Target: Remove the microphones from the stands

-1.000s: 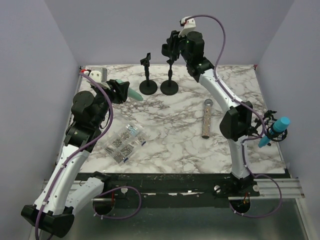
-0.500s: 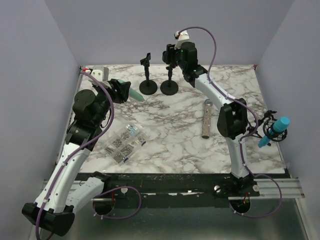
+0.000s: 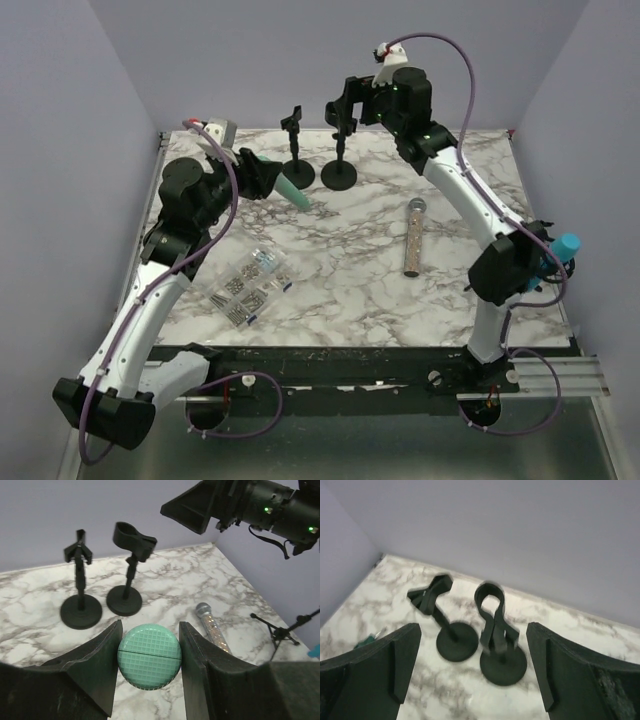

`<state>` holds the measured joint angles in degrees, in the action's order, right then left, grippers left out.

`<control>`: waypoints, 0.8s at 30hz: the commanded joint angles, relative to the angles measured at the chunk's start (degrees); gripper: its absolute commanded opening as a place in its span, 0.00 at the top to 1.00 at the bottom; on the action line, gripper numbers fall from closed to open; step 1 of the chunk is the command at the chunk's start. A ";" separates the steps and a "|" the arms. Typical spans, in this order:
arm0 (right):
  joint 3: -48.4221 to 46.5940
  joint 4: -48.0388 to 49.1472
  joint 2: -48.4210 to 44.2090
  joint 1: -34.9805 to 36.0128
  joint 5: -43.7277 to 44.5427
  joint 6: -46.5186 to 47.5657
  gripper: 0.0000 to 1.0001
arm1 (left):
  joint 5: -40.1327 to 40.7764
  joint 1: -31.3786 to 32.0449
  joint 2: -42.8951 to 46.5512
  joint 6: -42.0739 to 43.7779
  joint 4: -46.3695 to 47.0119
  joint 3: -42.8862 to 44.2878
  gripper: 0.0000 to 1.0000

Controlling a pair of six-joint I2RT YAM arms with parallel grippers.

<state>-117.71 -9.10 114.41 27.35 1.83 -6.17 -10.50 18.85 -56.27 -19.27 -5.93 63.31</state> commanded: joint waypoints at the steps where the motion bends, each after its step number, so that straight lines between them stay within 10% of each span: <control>1: 16.84 -1.19 -12.64 -0.12 -15.18 -2.42 0.05 | -15.69 -0.48 -5.71 -5.27 0.23 4.50 1.00; 12: 56.61 24.66 -38.44 -0.11 -49.50 -13.75 0.05 | -39.60 -0.57 -21.68 -20.60 4.36 8.65 1.00; 24: 70.64 46.44 -37.70 1.15 -53.43 -34.66 0.21 | -43.35 1.77 -27.06 -24.09 6.02 9.29 1.00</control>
<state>-50.76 23.75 76.49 27.51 -48.14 -30.59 -50.06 19.31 -82.04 -41.47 -2.26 71.37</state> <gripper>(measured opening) 0.799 0.463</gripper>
